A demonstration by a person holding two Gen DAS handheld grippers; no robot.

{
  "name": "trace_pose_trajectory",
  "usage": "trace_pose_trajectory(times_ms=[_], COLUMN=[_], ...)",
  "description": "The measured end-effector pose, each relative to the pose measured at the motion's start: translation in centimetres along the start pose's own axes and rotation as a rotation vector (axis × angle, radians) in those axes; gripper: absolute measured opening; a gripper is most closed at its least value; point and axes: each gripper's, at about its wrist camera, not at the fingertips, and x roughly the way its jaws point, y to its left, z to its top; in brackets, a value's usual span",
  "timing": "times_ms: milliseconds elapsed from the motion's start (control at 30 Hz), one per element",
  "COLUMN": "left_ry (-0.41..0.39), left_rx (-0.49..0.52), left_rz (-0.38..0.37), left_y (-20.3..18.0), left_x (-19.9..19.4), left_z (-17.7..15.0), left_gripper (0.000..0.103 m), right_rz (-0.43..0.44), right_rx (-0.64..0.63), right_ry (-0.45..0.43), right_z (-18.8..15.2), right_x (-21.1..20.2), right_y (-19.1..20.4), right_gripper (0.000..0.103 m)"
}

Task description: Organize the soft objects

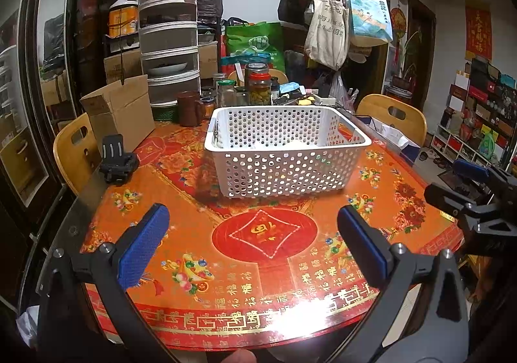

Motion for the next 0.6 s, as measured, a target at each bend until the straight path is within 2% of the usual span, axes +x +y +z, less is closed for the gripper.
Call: trace_pose_trajectory(times_ms=[600], left_ry=[0.009], left_rx=[-0.001], left_rz=[-0.004], left_y=[-0.47], left_x=[0.43], left_z=[-0.62], left_gripper=[0.103], right_rz=[0.004], right_rx=[0.007], right_ry=[0.004], right_z=[-0.07], right_x=[-0.13], right_y=[0.06], right_gripper=[0.1])
